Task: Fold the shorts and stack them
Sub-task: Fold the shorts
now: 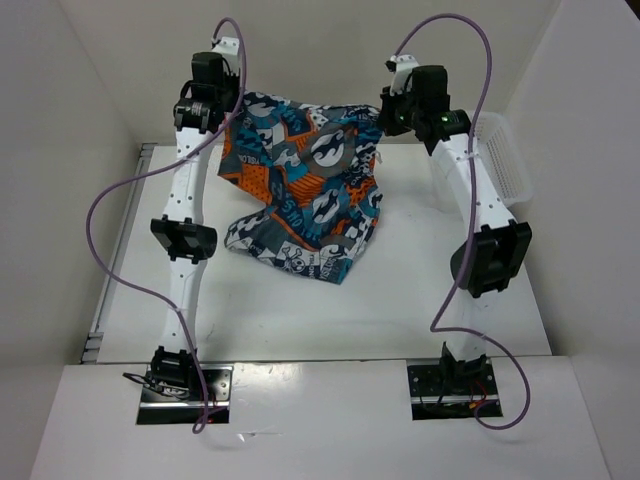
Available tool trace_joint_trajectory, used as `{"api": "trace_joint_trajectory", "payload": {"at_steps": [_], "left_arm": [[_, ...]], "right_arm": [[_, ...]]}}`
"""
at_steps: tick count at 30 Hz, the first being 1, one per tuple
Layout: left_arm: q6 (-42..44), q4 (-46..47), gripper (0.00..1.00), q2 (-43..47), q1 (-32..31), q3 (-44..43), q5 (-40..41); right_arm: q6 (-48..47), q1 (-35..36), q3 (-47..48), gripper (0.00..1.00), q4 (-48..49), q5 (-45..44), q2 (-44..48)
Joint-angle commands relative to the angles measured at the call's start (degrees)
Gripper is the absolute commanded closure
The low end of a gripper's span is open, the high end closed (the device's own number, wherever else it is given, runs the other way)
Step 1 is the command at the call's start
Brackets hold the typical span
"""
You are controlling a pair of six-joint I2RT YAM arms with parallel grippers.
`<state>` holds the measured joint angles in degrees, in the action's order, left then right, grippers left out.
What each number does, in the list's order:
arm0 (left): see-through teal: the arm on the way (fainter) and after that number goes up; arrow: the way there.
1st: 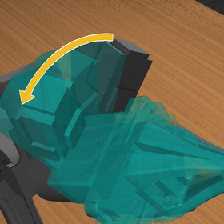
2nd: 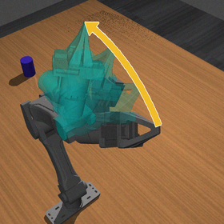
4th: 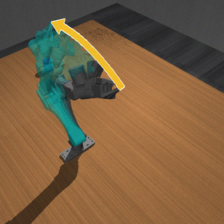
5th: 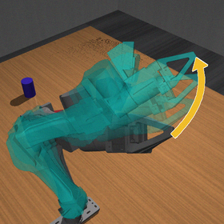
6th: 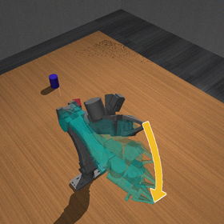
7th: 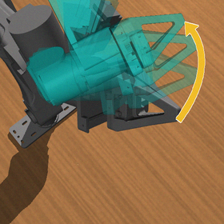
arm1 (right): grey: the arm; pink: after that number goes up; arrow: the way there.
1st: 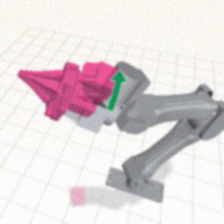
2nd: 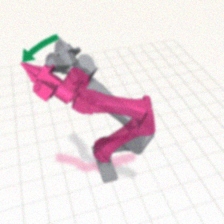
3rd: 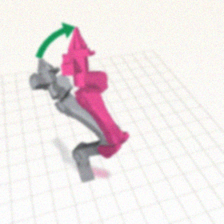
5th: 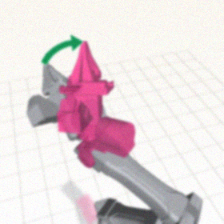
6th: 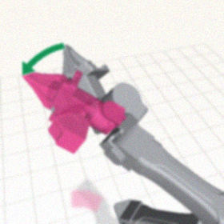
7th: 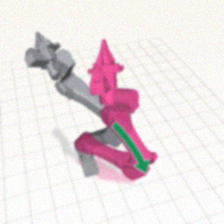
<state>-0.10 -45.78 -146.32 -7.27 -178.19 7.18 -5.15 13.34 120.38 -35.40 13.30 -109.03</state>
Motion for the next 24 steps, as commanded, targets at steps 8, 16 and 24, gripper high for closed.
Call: {"api": "trace_joint_trajectory", "payload": {"at_steps": [8, 16, 24], "left_arm": [[0.1, 9.4, 1.0, 7.1, -0.7, -1.5, 1.9], [0.1, 9.9, 1.0, 21.8, 2.2, -1.5, 1.2], [0.1, 10.2, 1.0, 32.0, 12.8, -1.5, -1.3]], "right_arm": [[2.3, -2.7, 5.5, 1.0, 5.2, -0.6, -2.1], [-1.3, 13.8, 6.5, 1.0, 1.0, 10.9, 7.9], [15.0, 18.3, 18.7, 1.0, 7.1, 22.0, 5.8]]}}
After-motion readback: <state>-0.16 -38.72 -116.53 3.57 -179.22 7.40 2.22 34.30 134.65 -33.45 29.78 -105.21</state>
